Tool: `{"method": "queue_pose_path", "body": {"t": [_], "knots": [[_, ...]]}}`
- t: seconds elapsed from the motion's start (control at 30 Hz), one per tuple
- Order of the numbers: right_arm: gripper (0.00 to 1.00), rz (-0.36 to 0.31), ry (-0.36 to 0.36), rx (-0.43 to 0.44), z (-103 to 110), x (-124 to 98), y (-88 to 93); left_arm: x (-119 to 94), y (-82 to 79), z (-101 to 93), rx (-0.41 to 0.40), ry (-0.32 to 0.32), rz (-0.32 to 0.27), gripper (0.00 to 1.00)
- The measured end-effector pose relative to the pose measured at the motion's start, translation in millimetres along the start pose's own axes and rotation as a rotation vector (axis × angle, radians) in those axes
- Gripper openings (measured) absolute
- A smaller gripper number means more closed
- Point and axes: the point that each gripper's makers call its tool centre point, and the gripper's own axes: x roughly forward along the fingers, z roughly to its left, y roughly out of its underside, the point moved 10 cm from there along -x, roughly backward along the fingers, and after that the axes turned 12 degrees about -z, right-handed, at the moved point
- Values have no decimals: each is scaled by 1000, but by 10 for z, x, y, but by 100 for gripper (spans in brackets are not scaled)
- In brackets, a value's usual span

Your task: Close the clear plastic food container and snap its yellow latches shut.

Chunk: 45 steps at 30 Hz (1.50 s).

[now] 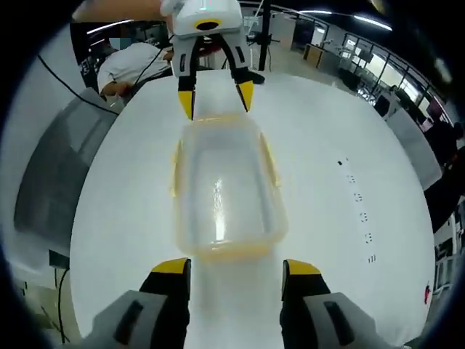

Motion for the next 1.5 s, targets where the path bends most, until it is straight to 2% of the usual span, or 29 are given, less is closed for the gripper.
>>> {"method": "queue_pose_path", "body": {"t": [0.13, 0.23, 0.27, 0.3, 0.33, 0.4, 0.47, 0.6, 0.67, 0.8, 0.9, 1.0, 1.07, 1.13, 1.17, 1.27, 1.37, 1.5], "knots": [[48, -16, 31, 24, 18, -30, -26, -33, -5, -26, -7, -51, -22, 46], [46, -43, 57, 71, 42, -20, -60, -35, -62, -59, -103, -96, -75, 46], [46, -64, 60, 106, 47, -11, -72, -13, -71, -79, -122, -92, -90, 46], [45, -84, 59, 125, 45, -3, -83, -12, -70, -90, -102, -78, -68, 46], [45, -77, 68, 131, 33, -3, -77, -14, -78, -108, -77, -102, -47, 46], [43, -74, 73, 141, 41, 4, -85, -12, -99, -93, -103, -111, -67, 45], [44, -73, 80, 172, 43, 17, -93, -25, -146, -87, -136, -153, -107, 45], [43, -58, 96, 184, 52, 21, -109, -12, -180, -124, -153, -171, -104, 44], [43, -55, 104, 205, 39, 24, -114, -16, -195, -112, -160, -200, -108, 44], [42, -51, 125, 239, 35, 41, -127, -11, -192, -79, -259, -225, -124, 46], [42, -54, 138, 268, 50, 61, -135, -16, -172, -68, -311, -247, -108, 45], [42, -71, 141, 299, 61, 90, -144, -6, -158, -100, -415, -233, -103, 46], [43, -85, 141, 322, 66, 106, -156, -5, -141, -106, -424, -240, -95, 44], [43, -95, 147, 341, 67, 122, -163, 14, -130, -134, -489, -247, -104, 44], [44, -101, 149, 355, 70, 131, -167, 22, -129, -138, -497, -246, -108, 44], [41, -97, 197, 401, 52, 139, -147, 59, -128, -145, -557, -258, -128, 44], [40, -87, 202, 444, 61, 155, -109, 80, -134, -146, -631, -269, -140, 43], [39, -67, 234, 481, 61, 163, -55, 126, -100, -156, -664, -286, -115, 42]]}}
